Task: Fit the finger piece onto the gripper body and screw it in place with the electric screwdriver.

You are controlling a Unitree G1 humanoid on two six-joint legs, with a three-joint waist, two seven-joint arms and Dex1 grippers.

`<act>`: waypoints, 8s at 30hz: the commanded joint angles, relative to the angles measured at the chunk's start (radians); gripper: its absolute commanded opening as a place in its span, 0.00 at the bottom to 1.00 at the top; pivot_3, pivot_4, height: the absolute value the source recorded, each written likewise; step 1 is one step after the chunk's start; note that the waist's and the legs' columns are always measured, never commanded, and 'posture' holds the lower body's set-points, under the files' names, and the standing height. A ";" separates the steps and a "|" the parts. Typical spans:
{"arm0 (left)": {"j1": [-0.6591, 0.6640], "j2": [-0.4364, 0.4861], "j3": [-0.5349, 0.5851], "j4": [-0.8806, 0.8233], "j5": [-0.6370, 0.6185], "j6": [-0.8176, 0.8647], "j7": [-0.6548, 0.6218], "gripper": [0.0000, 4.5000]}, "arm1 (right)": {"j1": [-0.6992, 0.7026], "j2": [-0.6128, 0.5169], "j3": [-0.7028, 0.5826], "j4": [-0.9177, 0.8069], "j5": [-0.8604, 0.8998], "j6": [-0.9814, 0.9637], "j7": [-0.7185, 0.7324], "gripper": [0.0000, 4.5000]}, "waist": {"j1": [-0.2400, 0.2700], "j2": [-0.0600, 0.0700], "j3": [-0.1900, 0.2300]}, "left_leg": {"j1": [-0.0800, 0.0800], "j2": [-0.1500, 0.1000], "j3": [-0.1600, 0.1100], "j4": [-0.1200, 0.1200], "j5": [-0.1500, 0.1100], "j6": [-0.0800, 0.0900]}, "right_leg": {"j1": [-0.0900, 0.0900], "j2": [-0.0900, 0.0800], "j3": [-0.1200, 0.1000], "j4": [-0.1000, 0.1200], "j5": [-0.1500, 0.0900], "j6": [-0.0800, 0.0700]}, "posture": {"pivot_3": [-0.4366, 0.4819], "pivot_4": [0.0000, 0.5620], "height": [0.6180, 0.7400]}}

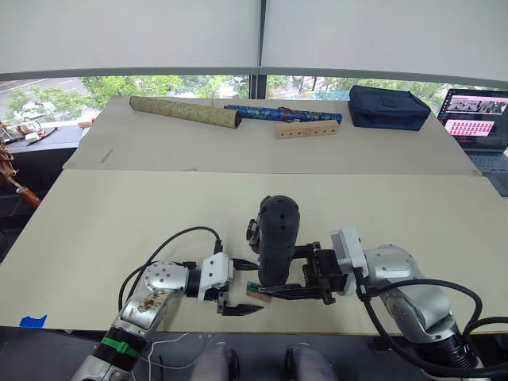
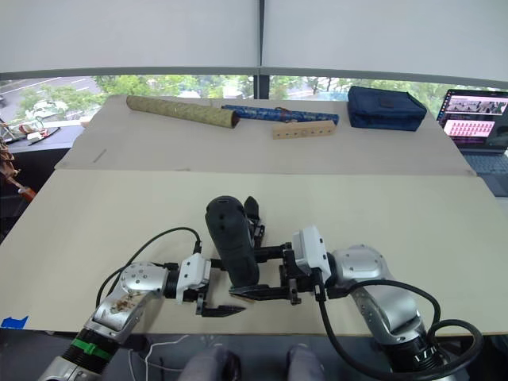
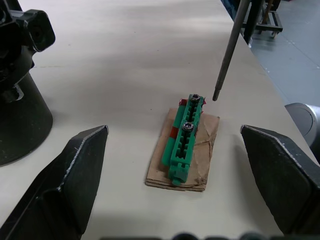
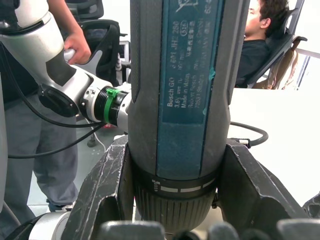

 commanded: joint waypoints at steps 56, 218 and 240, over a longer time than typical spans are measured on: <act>0.028 0.002 -0.037 0.035 0.015 0.034 0.007 1.00 | -0.038 0.000 -0.004 0.007 0.003 -0.027 0.002 0.42 | 0.000 0.000 0.000 | 0.000 0.000 0.000 0.000 -0.001 0.002 | 0.000 0.000 0.000 0.000 0.000 0.000 | 0.48 0.27 1.00; 0.049 0.003 -0.042 0.029 0.018 0.033 0.020 1.00 | -0.047 0.007 -0.024 0.037 0.010 -0.028 0.007 0.42 | 0.000 0.001 0.000 | 0.000 0.000 0.000 0.000 -0.002 0.003 | 0.000 0.000 0.000 0.000 0.000 0.000 | 0.48 0.27 1.00; 0.050 -0.002 -0.042 0.028 0.018 0.034 0.026 1.00 | -0.035 0.011 -0.006 0.056 -0.010 -0.035 0.000 0.42 | -0.001 0.001 -0.001 | 0.001 0.000 0.000 0.000 -0.002 0.004 | 0.001 0.000 0.000 0.000 0.000 0.000 | 0.48 0.27 1.00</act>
